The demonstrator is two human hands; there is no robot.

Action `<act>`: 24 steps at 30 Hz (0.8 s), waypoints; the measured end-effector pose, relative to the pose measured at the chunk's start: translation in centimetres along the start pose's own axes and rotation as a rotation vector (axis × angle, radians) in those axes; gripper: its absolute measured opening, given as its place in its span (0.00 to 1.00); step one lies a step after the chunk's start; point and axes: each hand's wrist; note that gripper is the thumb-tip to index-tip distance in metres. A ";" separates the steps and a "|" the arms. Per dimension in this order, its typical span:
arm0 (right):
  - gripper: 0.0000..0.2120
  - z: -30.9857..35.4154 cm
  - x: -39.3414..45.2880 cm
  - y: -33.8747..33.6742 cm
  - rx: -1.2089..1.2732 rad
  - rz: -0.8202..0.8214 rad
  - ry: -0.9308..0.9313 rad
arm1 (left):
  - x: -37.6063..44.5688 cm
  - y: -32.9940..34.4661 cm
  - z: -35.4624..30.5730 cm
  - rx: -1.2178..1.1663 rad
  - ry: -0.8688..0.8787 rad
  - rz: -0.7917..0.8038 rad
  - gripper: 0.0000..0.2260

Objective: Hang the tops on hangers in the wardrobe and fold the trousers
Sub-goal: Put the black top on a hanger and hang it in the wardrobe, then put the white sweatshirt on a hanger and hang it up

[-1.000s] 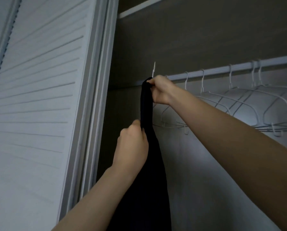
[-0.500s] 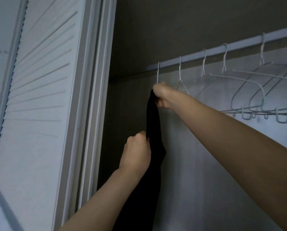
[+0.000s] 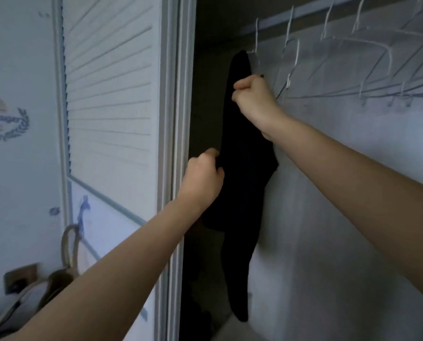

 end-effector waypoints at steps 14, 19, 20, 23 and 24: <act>0.13 5.0 -30.9 1.3 0.092 0.429 0.178 | -25.3 -16.4 4.2 0.150 -0.306 0.220 0.07; 0.10 4.1 -40.8 2.8 0.131 0.608 0.325 | -34.5 -20.7 6.4 0.209 -0.518 0.255 0.07; 0.10 3.6 -42.6 3.2 0.118 0.661 0.352 | -36.1 -21.2 6.8 0.231 -0.575 0.277 0.06; 0.09 2.0 -47.7 5.0 0.023 0.842 0.421 | -41.4 -22.0 8.6 0.316 -0.765 0.438 0.08; 0.09 1.5 -49.4 5.7 -0.036 0.916 0.410 | -43.3 -22.1 9.1 0.346 -0.836 0.486 0.10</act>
Point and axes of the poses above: each hand's wrist, its own x-axis towards the middle knuckle, its own y-axis out of the palm, z = x × y, and after that the axes turned 6 degrees about -z, right-handed
